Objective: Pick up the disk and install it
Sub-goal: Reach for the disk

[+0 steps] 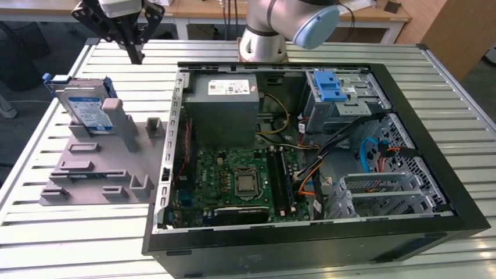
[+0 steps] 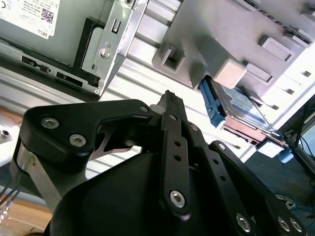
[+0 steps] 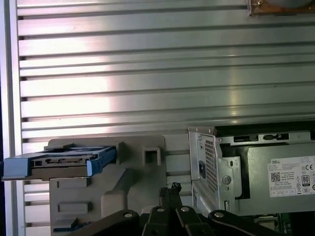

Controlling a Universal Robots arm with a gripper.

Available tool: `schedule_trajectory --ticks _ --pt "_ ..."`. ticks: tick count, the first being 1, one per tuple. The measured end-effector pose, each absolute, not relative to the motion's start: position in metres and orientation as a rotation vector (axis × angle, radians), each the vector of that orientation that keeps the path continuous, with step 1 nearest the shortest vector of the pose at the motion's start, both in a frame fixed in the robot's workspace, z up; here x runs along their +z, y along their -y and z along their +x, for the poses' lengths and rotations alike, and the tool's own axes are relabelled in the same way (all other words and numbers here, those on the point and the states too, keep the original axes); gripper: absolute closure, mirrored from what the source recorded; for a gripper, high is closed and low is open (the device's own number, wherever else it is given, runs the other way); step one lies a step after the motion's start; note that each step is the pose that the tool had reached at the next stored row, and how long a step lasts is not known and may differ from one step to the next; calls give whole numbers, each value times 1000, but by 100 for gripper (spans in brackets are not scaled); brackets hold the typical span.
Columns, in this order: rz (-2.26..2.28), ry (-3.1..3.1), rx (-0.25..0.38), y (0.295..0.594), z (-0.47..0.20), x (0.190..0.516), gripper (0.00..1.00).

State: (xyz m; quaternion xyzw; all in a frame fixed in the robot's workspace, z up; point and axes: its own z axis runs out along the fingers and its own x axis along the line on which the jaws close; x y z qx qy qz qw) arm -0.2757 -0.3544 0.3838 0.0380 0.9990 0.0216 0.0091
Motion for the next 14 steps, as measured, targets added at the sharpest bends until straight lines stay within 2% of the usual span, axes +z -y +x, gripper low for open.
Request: schedule_trajectory --ticks 14 --pt "119 -3124 67 352 -294 382 89"
